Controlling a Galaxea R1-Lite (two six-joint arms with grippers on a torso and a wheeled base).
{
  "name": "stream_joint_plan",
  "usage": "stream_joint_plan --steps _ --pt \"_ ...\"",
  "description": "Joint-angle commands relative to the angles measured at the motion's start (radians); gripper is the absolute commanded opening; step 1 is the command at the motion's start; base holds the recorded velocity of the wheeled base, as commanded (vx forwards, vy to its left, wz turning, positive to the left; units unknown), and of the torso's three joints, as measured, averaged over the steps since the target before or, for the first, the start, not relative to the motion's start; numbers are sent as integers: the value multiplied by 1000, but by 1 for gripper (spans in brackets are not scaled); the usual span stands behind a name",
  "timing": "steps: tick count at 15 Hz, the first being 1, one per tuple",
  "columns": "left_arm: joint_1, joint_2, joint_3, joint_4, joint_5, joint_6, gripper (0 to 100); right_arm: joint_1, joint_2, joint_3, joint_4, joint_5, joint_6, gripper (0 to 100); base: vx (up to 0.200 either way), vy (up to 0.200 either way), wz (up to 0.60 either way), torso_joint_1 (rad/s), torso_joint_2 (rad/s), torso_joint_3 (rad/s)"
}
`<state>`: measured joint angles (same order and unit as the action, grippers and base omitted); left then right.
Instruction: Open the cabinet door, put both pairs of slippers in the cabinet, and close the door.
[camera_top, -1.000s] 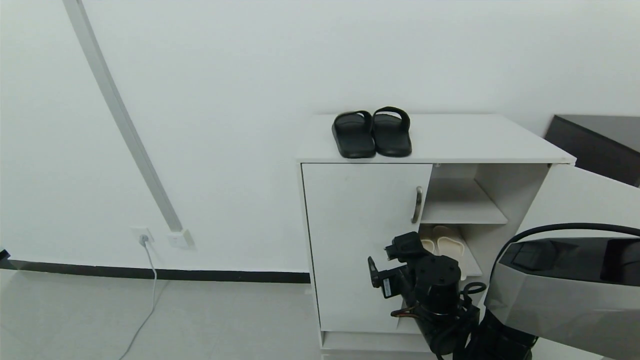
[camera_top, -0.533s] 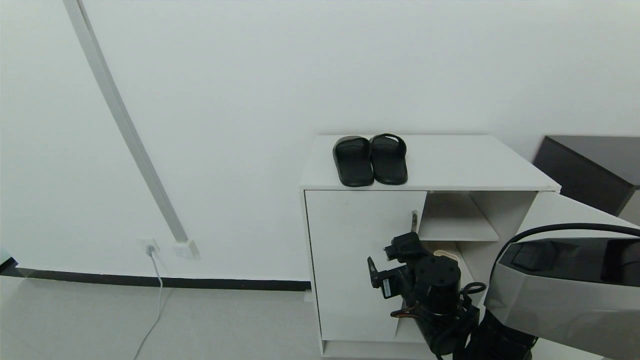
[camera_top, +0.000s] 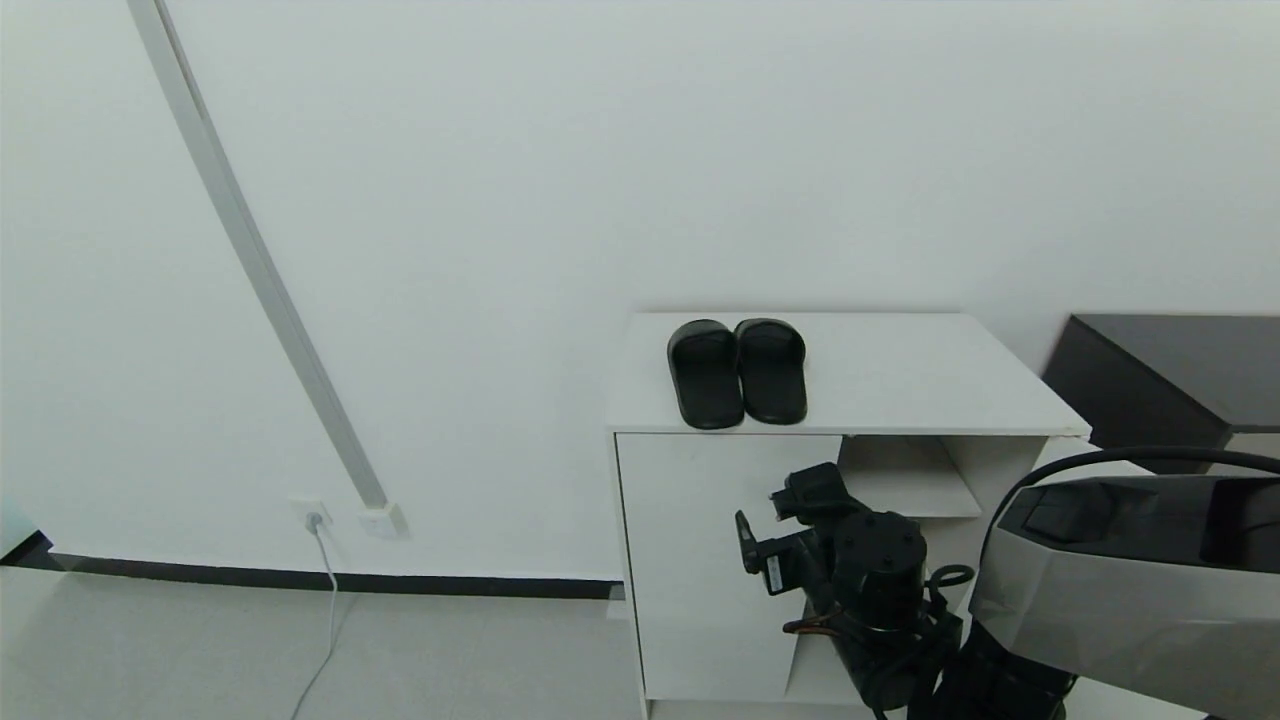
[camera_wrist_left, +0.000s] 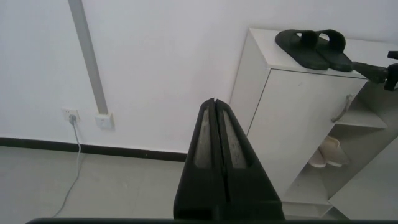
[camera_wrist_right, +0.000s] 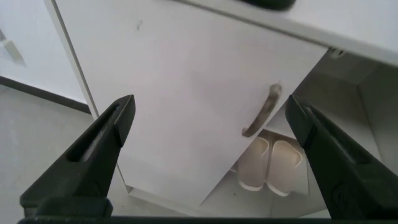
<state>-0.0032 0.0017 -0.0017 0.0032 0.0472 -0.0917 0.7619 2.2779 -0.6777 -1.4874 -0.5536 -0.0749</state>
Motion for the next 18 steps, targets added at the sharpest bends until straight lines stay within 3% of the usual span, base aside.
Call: stream_joint_plan --steps 1,10,13,15,16,18 --pt "0 1 0 0 0 0 0 0 2 0 -1 0 0 100 0 0 0 217 -486 -276" --pt "0 0 0 0 0 0 0 0 0 -11 -1 32 -5 100 0 0 0 179 -381 -211" --pt "0 0 0 0 0 0 0 -23 -37 -79 -34 81 -102 100 0 0 0 77 -157 -84" --pt "0 0 0 0 0 0 0 -62 -77 -214 176 80 -85 100 0 0 0 0 0 0" --pt "0 0 0 0 0 1 0 -73 -113 -321 398 73 9 100 0 0 0 0 0 0" --pt "0 0 0 0 0 1 0 -72 -143 -447 665 24 147 100 0 0 0 0 0 0"
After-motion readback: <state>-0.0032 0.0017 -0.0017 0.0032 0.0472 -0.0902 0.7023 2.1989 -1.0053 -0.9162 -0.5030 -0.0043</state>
